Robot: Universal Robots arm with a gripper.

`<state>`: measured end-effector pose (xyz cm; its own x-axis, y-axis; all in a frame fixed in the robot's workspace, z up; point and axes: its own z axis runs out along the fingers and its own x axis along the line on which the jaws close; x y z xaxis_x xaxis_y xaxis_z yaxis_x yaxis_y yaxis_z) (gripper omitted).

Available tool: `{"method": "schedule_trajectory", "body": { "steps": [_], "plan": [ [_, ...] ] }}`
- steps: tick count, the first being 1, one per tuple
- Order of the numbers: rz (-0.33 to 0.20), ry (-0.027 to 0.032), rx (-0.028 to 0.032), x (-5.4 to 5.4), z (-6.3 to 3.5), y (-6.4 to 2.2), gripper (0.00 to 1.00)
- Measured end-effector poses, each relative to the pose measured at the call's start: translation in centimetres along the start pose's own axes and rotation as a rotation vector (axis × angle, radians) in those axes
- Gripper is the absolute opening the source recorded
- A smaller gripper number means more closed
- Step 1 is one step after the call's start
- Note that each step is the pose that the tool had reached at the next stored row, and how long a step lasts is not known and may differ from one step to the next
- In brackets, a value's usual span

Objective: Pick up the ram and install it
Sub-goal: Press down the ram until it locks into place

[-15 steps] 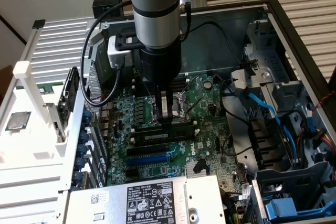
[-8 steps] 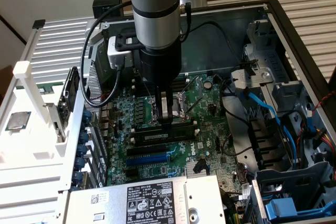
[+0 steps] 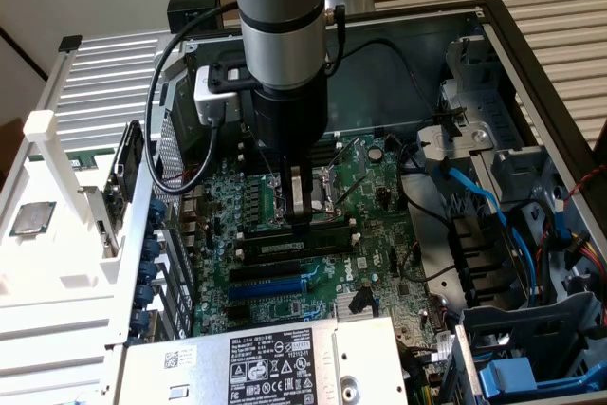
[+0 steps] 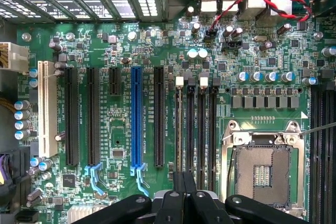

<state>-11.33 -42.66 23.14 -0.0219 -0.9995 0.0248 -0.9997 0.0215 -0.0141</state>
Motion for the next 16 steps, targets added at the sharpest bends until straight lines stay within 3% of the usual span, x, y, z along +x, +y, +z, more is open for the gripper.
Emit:
{"method": "schedule_trajectory", "body": {
  "steps": [16],
  "plan": [
    [0.000,0.0000,0.0000,0.08,0.05,0.00,0.10]
  ]
}}
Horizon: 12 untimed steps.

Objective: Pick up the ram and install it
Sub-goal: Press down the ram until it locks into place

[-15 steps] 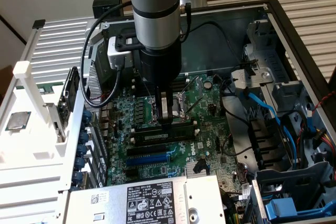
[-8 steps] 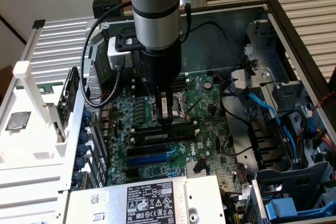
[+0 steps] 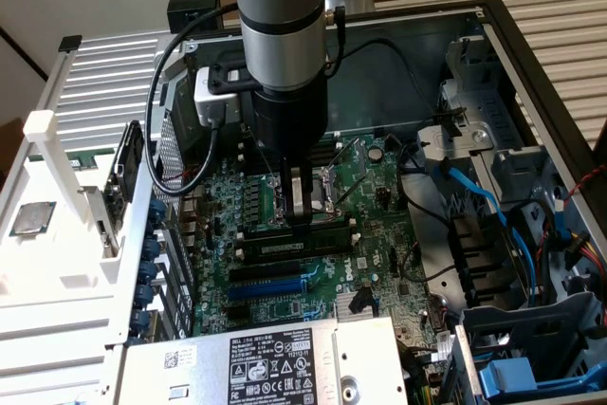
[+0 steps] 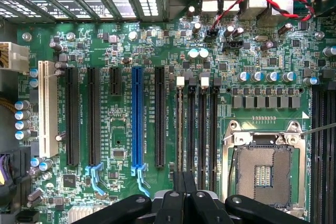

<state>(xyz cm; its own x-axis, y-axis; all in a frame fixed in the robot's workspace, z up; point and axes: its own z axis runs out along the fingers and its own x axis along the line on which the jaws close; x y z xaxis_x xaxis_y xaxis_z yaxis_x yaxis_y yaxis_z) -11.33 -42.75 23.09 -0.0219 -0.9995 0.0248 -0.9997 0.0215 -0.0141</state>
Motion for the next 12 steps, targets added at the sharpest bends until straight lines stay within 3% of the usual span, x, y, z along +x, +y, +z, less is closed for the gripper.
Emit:
{"method": "schedule_trajectory", "body": {
  "steps": [12],
  "plan": [
    [0.000,0.0004,-0.0002,0.01,0.16,0.01,0.10]
  ]
}}
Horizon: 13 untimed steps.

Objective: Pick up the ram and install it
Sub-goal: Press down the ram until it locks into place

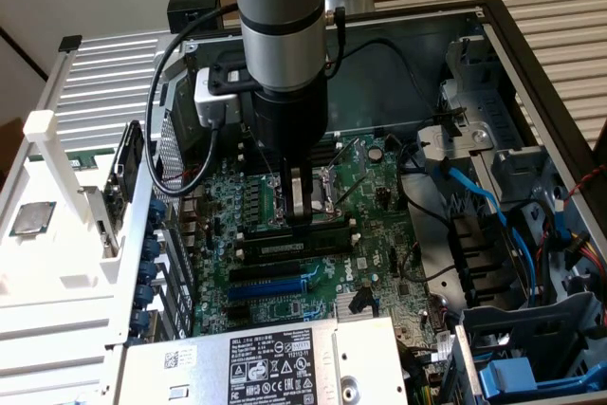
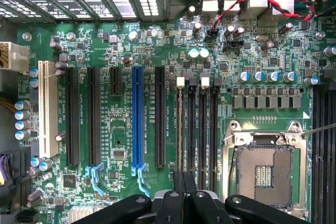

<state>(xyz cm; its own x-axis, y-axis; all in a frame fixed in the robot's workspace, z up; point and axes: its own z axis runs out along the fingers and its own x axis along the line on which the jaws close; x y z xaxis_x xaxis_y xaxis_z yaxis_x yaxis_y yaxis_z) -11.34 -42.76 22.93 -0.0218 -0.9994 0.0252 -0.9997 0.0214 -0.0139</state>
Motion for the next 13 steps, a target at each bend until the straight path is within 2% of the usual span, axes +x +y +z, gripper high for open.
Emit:
{"method": "schedule_trajectory", "body": {
  "steps": [13],
  "plan": [
    [0.000,-0.0002,0.0001,-0.01,0.24,0.01,0.10]
  ]
}}
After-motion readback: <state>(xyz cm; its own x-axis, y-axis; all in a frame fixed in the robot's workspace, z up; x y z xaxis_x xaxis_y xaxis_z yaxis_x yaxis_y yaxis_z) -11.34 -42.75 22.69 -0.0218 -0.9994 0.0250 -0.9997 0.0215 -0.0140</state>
